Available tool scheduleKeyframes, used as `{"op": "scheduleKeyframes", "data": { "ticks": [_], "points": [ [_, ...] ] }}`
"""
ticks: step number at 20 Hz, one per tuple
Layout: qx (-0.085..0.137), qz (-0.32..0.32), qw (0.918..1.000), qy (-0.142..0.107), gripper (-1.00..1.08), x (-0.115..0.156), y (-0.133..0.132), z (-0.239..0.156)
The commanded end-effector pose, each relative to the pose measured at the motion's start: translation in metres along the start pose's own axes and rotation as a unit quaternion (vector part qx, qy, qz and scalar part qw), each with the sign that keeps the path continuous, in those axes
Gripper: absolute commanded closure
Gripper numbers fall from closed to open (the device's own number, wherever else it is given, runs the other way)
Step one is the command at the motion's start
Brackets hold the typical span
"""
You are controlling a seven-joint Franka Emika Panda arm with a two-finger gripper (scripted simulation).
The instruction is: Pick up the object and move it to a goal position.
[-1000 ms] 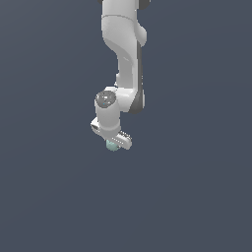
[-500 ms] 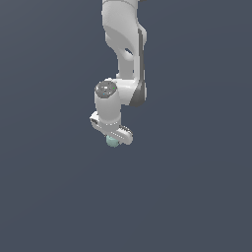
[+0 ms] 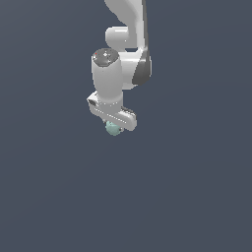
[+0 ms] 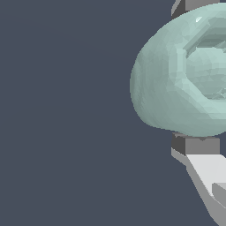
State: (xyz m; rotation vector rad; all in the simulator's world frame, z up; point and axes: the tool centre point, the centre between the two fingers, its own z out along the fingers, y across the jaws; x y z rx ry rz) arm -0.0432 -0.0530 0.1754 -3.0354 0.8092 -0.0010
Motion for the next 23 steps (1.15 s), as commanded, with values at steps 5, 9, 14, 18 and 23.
{"op": "scheduleKeyframes", "data": {
  "ticks": [5,9,14,18,23],
  "points": [
    [0.000,0.000,1.0000,0.000,1.08,-0.008,-0.004,-0.072],
    [-0.001,0.000,1.0000,0.000,1.08,-0.011,-0.007,-0.108],
    [-0.001,0.000,1.0000,0.000,1.08,-0.013,-0.010,-0.139],
    [0.000,0.000,1.0000,0.000,1.08,-0.014,-0.012,-0.154],
    [0.000,0.000,1.0000,0.000,1.08,-0.014,-0.013,-0.161]
  ]
}}
